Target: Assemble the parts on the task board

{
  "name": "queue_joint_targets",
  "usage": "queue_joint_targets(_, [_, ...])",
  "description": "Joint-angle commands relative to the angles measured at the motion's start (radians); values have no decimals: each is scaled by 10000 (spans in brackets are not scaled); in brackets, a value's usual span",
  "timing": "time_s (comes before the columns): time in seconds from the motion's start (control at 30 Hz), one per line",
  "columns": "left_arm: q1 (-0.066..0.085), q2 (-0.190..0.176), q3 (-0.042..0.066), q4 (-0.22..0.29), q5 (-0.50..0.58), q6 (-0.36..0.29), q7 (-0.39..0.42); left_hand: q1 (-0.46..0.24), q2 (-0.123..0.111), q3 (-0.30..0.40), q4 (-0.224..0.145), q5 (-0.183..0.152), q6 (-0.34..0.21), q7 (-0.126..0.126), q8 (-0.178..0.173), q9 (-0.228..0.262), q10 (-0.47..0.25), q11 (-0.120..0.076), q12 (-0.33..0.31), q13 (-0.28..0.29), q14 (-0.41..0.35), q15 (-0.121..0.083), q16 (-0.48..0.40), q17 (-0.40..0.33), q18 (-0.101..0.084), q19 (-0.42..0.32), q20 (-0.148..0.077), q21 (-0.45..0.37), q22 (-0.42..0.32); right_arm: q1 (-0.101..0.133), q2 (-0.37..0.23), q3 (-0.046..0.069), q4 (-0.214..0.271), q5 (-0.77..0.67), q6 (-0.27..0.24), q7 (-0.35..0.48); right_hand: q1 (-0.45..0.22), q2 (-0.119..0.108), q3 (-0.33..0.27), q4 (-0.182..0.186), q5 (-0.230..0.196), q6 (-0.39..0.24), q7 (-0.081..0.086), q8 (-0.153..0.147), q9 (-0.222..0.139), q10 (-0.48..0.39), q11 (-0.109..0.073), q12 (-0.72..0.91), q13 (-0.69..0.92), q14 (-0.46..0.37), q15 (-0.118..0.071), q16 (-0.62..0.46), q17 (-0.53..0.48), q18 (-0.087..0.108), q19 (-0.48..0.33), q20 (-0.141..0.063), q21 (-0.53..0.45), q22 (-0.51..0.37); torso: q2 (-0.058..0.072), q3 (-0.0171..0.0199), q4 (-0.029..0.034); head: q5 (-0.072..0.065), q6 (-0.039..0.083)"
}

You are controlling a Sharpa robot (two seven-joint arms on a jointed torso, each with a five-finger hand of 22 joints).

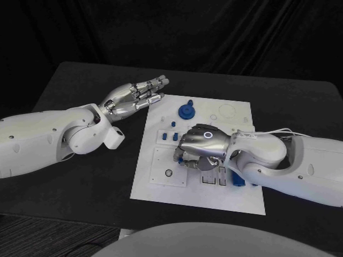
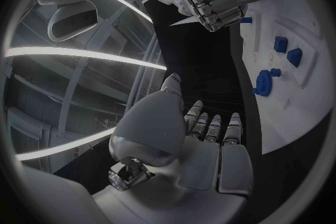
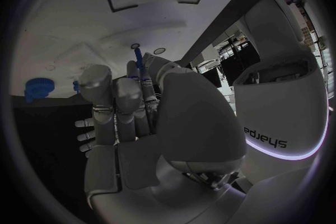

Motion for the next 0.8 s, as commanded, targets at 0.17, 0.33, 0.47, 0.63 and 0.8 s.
queue_joint_targets(0.17, [-17,26,7,4,19,199,48,45,109,-9,65,-49,-27,54,39,4,-5,112,33,13,-4,48,-36,-13,97,11,55,-17,17,-83,7,4,-91,-79,-17,-239,80,37,-37,-40,4,-64,-8,-70,-17,64,0,17,8,-59,32,2,-48,-8,-51,27,-71,1084,-1,0,7,-3,-1])
queue_joint_targets(0.33, [-17,23,7,7,19,220,33,53,113,-10,62,-44,-20,74,40,5,1,134,39,15,-4,47,-36,-13,98,12,63,-17,19,-133,16,4,-175,-79,49,-256,92,36,-30,-56,5,-96,5,-95,-23,25,15,-5,1,-87,41,-50,-109,1,-71,33,-136,1071,1,-7,7,10,-1])
queue_joint_targets(0.47, [-17,17,7,9,19,232,21,57,115,-11,60,-42,-17,85,41,6,4,146,42,16,-4,46,-36,-13,98,12,66,-16,21,-182,9,4,-212,-79,44,-261,90,29,-27,-68,-4,-168,39,-148,-38,-51,49,-43,-11,-136,69,-106,-164,15,-118,50,-259,1046,-1,-3,-1,28,-1])
queue_joint_targets(0.63, [-17,22,7,4,19,251,5,65,119,-12,58,-35,-6,104,43,8,10,167,48,18,-4,44,-36,-13,99,12,72,-16,20,-220,15,4,-248,-80,91,-311,94,8,-31,-88,-10,-235,74,-196,-52,-116,84,-65,-17,-187,95,-175,-242,34,-171,67,-412,1016,0,2,-1,27,-1])
queue_joint_targets(0.8, [-17,25,7,6,19,274,-15,72,127,-11,57,-35,-15,120,42,7,15,185,52,19,-4,44,-36,-13,100,14,77,-15,27,-237,22,4,-259,-80,57,-309,5,-16,-75,-46,-131,-358,125,-276,-77,-215,135,-86,-21,-254,144,-241,-310,43,-232,106,-532,991,0,1,2,32,-1])
